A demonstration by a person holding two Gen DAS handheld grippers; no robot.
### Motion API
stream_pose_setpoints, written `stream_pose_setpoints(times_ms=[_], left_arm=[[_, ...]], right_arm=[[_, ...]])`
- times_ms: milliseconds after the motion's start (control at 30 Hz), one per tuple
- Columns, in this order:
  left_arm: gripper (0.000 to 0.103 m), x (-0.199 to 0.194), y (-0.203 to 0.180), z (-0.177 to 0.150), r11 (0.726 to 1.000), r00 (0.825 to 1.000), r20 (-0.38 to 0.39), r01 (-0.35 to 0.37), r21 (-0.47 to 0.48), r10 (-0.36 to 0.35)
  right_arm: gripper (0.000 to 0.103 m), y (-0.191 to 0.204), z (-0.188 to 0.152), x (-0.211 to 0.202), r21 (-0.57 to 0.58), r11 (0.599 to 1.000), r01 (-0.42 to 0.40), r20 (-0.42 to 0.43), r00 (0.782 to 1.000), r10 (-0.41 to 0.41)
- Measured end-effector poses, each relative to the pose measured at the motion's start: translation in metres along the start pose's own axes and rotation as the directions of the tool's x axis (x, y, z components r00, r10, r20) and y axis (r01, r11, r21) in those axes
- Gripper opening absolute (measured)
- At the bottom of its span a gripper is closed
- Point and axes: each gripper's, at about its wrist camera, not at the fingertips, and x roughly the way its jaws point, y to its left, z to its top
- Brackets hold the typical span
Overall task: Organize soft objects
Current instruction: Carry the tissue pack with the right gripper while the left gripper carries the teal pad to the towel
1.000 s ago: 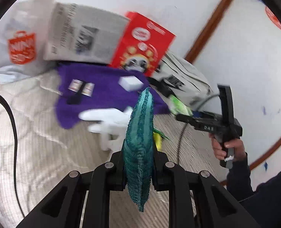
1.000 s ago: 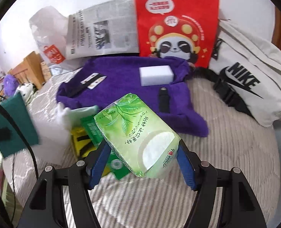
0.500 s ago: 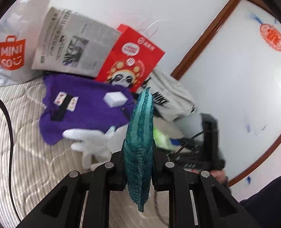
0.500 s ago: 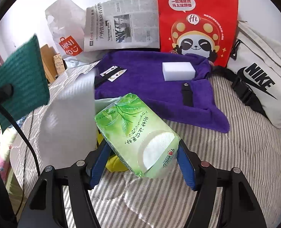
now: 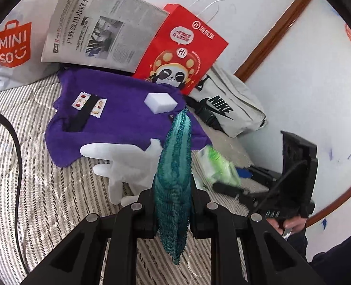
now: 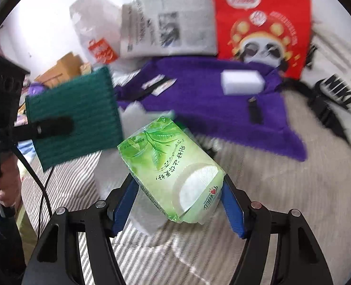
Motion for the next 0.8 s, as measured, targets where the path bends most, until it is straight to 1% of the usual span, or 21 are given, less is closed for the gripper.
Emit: stream_pose_setpoints(times_ms=[67, 133, 200, 367, 400, 500, 533, 700, 800], left_arm=[[0.018, 0.0, 0.0, 0.001, 1.0, 1.0, -0.002, 0.009, -0.005, -0.009], [0.018, -0.005, -0.002, 0.003, 0.999, 0.999, 0.01, 0.033, -0.007, -0.033], [0.018, -0.012, -0.002, 0.005, 0.999, 0.998, 0.027, 0.053, -0.01, -0.053], [0.018, -0.038, -0.003, 0.013, 0.998, 0.994, 0.086, 0.064, 0.0, -0.064], [0.018, -0.042, -0.002, 0.016, 0.998, 0.994, 0.095, 0.059, 0.003, -0.059], [0.018, -0.044, 0.001, 0.026, 1.0, 0.994, 0.106, 0.0, 0.018, -0.002], [0.018, -0.042, 0.004, 0.029, 1.0, 0.995, 0.103, -0.005, 0.017, 0.003], [0.018, -0.026, 0.016, 0.042, 0.999, 0.996, 0.086, -0.039, 0.015, 0.037], [0.018, -0.012, 0.024, 0.05, 0.996, 0.994, 0.073, -0.086, 0.018, 0.085]], right_arm=[[0.068, 0.003, -0.002, 0.014, -0.007, 1.0, 0.001, -0.028, 1.0, -0.001], [0.068, 0.007, -0.004, 0.028, -0.011, 1.0, 0.007, -0.052, 0.999, -0.008], [0.068, 0.009, -0.003, 0.031, -0.016, 1.0, 0.015, -0.044, 0.999, -0.016], [0.068, 0.007, 0.0, 0.027, -0.013, 1.0, 0.017, -0.052, 0.999, -0.018], [0.068, 0.006, 0.002, 0.024, -0.012, 1.0, 0.022, -0.047, 0.999, -0.022], [0.068, 0.001, 0.006, 0.01, -0.003, 0.999, 0.033, -0.026, 0.999, -0.033], [0.068, 0.0, 0.009, 0.004, 0.0, 0.999, 0.034, -0.015, 0.999, -0.034], [0.068, -0.007, 0.024, -0.011, -0.006, 0.998, 0.064, 0.021, 0.998, -0.064], [0.068, -0.014, 0.035, -0.011, 0.003, 0.997, 0.081, 0.036, 0.996, -0.081]])
